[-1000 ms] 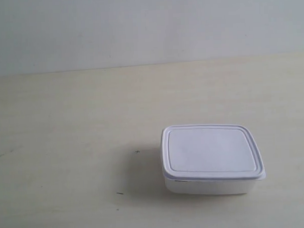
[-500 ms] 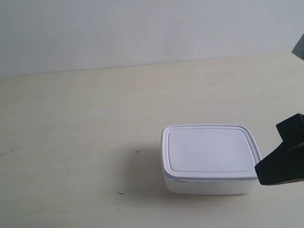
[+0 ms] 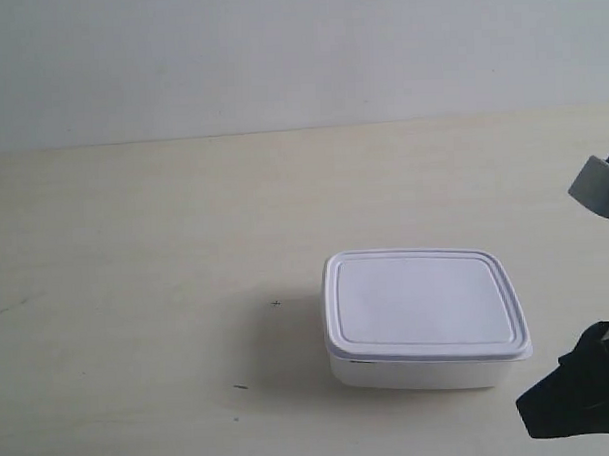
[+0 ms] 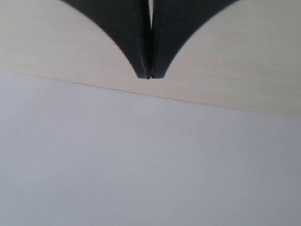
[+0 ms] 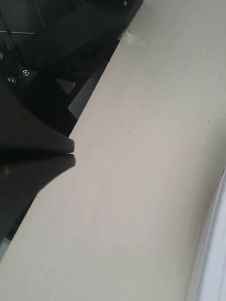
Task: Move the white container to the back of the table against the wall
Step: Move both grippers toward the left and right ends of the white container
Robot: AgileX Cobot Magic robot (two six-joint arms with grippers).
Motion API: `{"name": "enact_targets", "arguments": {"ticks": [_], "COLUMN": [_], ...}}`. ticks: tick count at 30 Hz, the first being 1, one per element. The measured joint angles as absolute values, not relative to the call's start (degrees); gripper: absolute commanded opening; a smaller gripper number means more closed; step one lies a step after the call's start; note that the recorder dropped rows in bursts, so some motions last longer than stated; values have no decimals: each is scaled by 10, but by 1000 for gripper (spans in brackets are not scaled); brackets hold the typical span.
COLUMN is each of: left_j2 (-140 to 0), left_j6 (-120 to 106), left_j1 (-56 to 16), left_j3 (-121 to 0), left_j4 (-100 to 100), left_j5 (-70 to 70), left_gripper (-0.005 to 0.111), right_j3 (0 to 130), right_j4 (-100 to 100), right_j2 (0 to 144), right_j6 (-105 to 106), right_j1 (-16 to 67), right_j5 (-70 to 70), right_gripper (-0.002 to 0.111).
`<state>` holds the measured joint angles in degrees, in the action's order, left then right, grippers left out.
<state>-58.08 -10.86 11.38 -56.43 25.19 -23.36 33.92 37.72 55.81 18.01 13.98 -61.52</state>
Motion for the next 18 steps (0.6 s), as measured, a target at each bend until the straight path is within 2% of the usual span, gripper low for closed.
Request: {"name": "enact_targets", "arguments": {"ticks": [10,18], "left_j2": [-581,-581], "left_j6": [-104,-173], "left_j1": [114,66], "left_j3": [-520,-414], "left_j4": [412,553], "left_j5": [-409,-431], "left_gripper": [0,0], "right_j3": [339,338], "right_j4": [385,388], "right_j2": [578,580], "right_j6": [178,178], "right_j1": [140,140], "right_j5": [-575,-527], "right_gripper": [0,0]}}
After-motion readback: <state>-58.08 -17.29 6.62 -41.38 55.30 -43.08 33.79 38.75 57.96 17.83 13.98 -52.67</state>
